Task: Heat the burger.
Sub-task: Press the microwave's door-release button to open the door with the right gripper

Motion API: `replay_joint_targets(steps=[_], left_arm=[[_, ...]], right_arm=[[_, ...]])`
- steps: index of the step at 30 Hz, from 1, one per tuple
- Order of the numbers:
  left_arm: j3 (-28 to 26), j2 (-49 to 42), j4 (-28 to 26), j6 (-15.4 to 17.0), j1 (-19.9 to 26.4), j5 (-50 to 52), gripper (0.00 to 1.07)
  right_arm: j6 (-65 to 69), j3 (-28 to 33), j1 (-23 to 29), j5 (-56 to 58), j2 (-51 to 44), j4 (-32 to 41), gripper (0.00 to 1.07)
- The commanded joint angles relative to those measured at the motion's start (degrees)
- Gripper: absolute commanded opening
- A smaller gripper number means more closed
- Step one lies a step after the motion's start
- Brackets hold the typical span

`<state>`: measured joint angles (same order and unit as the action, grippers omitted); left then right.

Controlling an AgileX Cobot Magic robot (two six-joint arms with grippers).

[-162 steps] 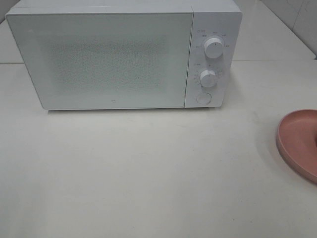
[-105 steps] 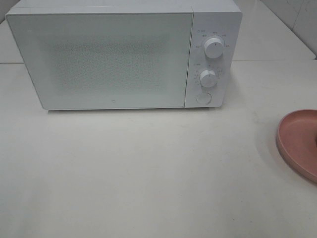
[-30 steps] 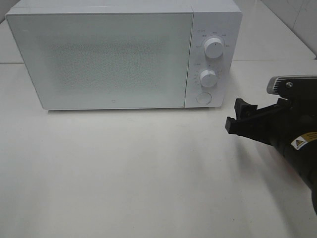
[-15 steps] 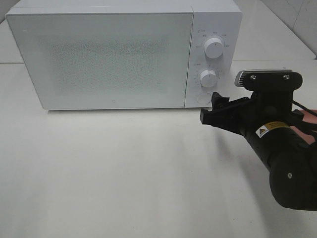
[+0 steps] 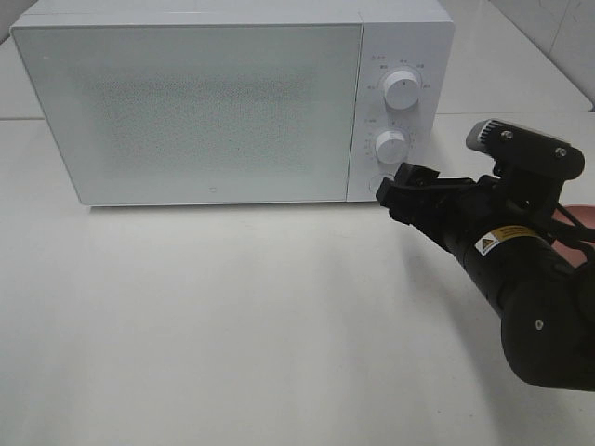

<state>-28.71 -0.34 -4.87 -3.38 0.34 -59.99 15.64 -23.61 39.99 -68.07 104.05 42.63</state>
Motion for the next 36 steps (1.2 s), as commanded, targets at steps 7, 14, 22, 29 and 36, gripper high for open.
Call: replay_joint_targets(steps=[7, 14, 22, 29, 36], left_arm=[[0.1, -1.4, -0.2, -0.1, -0.1, 0.6, 0.98], [0.1, -1.4, -0.2, -0.1, -0.1, 0.6, 0.98], [0.1, -1.4, -0.2, -0.1, -0.1, 0.6, 0.98], [0.1, -1.4, -0.2, -0.1, -0.1, 0.6, 0.98], [0.1, -1.4, -0.2, -0.1, -0.1, 0.6, 0.98]], right_arm=[[30.6, -0.5, 0.1, 2.8, 0.0, -0.5, 0.53], [45.8, -0.5, 0.1, 4.5, 0.0, -0.5, 0.29], [58.5, -0.5, 0.1, 6.1, 0.0, -0.5, 0.0], [63.7, -1.2, 0.0, 7.3, 0.0, -0.5, 0.0], [63.9, -5.2, 0.0, 7.2, 2.6, -0.5, 0.0]])
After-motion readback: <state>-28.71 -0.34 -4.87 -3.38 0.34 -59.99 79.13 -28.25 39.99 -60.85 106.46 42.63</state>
